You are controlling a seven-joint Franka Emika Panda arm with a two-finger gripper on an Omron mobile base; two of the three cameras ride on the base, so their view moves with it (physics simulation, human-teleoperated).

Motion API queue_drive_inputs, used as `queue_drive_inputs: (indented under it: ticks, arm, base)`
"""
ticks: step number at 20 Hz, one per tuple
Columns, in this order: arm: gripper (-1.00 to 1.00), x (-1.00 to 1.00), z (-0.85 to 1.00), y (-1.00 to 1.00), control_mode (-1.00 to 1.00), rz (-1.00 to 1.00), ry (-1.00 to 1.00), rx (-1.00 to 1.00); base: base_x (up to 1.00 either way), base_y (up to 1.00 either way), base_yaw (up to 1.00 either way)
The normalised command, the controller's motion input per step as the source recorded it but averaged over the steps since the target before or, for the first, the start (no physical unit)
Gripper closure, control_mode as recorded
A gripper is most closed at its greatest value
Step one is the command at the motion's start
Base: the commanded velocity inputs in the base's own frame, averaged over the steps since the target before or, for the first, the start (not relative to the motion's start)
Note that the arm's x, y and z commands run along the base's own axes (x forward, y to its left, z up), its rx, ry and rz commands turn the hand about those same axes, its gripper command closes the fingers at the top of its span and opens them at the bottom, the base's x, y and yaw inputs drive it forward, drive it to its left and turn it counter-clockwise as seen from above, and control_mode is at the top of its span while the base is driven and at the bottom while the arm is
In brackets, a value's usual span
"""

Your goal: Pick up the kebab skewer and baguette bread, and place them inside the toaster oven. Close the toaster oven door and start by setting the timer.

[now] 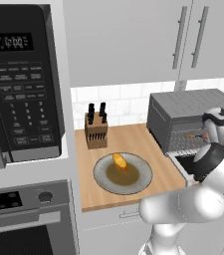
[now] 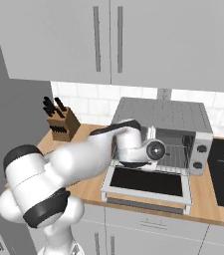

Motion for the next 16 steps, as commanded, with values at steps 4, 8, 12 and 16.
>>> queue_drive_inputs:
  ticks: [4, 8, 12, 16]
  arm:
    - [-1.0, -0.27, -0.09, 0.0, -1.0, 0.0, -0.01, 0.0]
    - [-1.0, -0.1, 0.0, 0.0, -1.0, 0.0, 0.0, 0.0]
    - [-1.0, -0.09, 0.16, 0.0, -1.0, 0.0, 0.0, 0.0]
    - [-1.0, -0.58, 0.53, 0.0, -1.0, 0.0, 0.0, 0.0]
  base:
    - [0.0, 0.0, 0.0]
    - [0.0, 0.0, 0.0]
    - [0.0, 0.0, 0.0]
    - [0.0, 0.0, 0.0]
